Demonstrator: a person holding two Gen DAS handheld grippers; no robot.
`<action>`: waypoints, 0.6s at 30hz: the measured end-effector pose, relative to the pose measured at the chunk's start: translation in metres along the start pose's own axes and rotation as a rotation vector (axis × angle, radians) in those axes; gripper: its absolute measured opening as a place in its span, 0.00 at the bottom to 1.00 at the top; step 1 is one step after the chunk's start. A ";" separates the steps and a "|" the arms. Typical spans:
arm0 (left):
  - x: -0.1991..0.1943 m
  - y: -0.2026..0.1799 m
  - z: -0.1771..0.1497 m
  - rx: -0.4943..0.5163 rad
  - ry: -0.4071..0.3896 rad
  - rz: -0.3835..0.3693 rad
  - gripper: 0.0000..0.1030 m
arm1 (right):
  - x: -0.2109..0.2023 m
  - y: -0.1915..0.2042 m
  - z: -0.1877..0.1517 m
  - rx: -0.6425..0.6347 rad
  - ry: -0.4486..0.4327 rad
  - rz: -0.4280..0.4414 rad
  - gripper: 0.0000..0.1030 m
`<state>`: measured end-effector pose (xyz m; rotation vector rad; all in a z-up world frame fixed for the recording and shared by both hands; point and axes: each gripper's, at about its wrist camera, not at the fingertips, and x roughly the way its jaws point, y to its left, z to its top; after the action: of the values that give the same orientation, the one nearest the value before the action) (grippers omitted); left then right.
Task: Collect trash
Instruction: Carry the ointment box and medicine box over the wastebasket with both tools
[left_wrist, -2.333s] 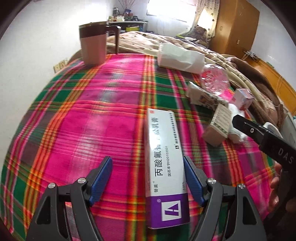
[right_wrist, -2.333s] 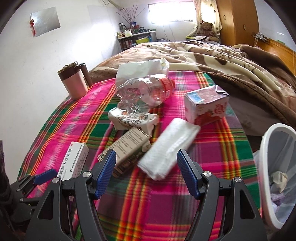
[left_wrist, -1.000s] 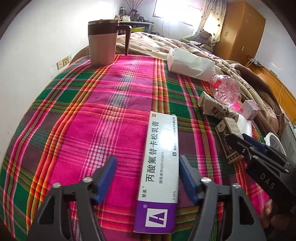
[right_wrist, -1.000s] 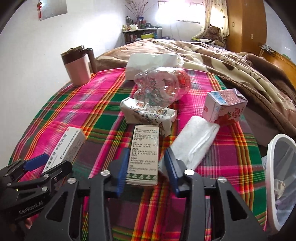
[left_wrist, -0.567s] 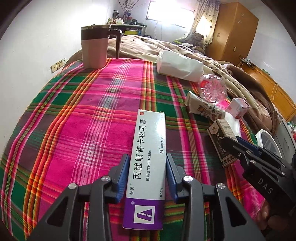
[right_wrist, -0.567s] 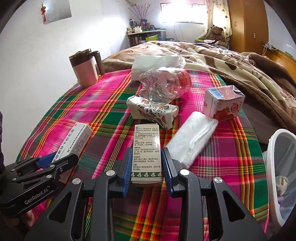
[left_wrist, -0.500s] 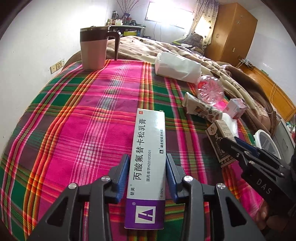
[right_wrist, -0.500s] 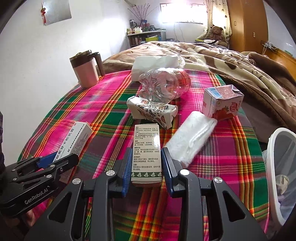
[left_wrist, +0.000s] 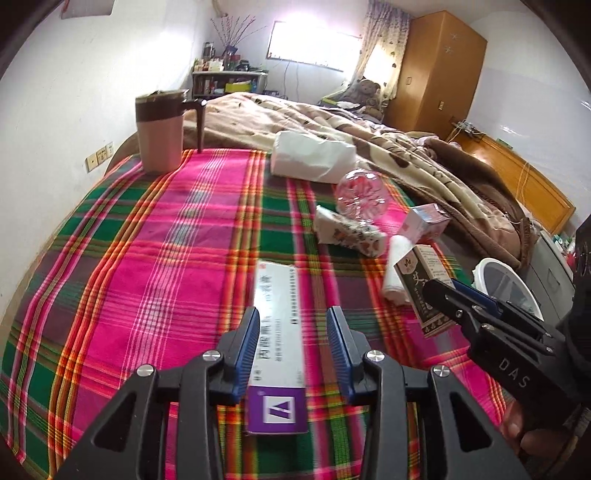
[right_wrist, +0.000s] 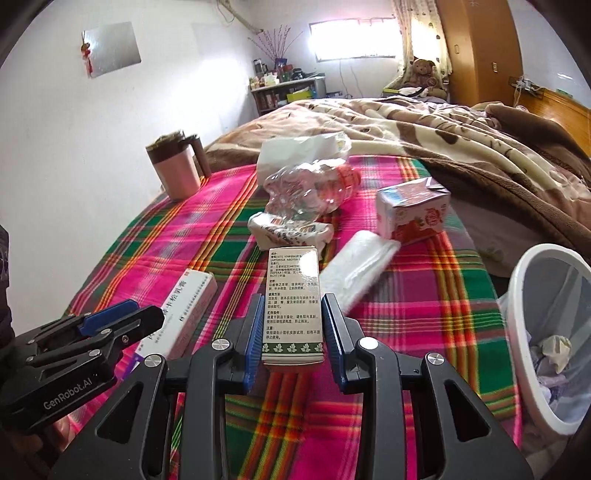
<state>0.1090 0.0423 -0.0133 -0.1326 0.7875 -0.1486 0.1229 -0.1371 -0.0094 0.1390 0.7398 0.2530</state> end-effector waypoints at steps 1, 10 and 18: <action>0.001 -0.001 0.000 0.004 0.001 0.001 0.38 | -0.002 -0.002 0.000 0.004 -0.005 -0.005 0.31; 0.019 0.008 -0.009 -0.029 0.053 0.093 0.60 | -0.010 -0.010 -0.002 0.023 -0.021 -0.008 0.31; 0.041 0.012 -0.017 -0.031 0.117 0.090 0.63 | -0.013 -0.010 -0.005 0.020 -0.023 -0.011 0.31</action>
<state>0.1266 0.0451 -0.0560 -0.1177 0.9110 -0.0592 0.1122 -0.1502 -0.0068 0.1566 0.7200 0.2330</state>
